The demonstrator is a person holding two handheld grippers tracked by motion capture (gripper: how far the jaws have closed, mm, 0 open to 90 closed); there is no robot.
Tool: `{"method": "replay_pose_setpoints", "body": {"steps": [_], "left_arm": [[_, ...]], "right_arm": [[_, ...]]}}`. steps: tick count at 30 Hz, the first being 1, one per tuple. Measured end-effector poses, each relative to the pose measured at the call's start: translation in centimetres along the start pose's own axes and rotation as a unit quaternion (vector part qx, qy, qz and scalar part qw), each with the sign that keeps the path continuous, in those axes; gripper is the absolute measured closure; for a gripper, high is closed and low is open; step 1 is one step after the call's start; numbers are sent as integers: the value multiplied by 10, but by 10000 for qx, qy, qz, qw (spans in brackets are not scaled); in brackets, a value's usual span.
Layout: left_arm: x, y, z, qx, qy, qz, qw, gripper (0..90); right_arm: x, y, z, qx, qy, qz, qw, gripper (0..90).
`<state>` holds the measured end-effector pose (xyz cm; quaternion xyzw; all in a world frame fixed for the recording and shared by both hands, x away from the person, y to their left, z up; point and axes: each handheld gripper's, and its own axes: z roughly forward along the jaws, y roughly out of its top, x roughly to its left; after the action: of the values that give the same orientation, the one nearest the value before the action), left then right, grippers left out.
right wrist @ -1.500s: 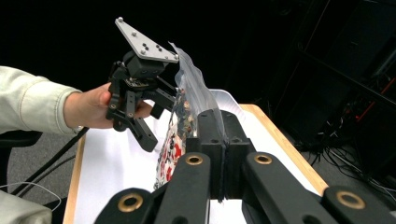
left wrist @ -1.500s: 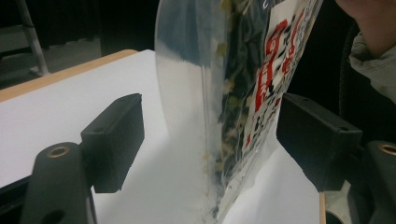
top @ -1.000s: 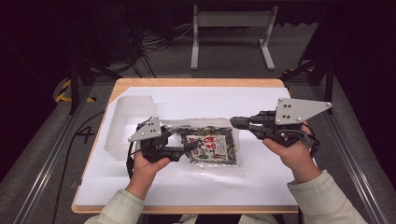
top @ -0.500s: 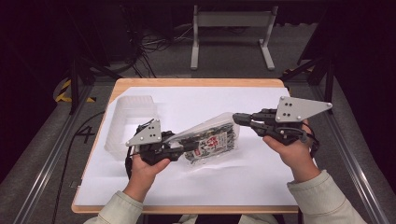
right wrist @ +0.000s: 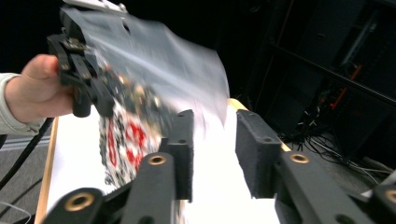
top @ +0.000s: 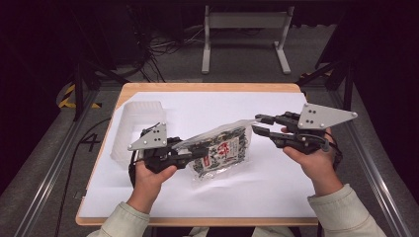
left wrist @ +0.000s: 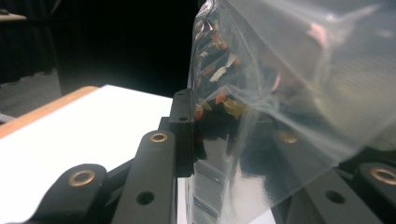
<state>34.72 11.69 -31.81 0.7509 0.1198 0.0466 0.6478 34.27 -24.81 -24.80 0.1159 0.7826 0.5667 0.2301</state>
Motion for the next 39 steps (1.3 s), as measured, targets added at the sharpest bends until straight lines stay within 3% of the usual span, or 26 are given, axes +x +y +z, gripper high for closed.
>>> {"method": "replay_pose_setpoints", "body": {"steps": [5,11,20,26,32,39], "left_arm": [[0,13,-11,-79,189,59,9998,721],[6,31,-25,-73,525,114,9985,721],[23,47,-46,-112,830,84,9964,721],[30,61,-62,-136,1110,110,9937,721],[39,71,-79,-176,1380,128,9902,720],[51,69,-98,-128,1728,75,9849,720]], "right_arm": [[-7,-23,-15,-19,-233,368,9990,634],[-13,-60,-24,232,-397,819,9956,628],[-23,-111,-17,583,-311,1358,9885,600],[-24,-142,-11,1034,-440,1516,9820,570],[-24,-150,-15,1101,-485,1597,9798,570],[-21,-154,-17,1150,-520,1662,9780,560]]}}
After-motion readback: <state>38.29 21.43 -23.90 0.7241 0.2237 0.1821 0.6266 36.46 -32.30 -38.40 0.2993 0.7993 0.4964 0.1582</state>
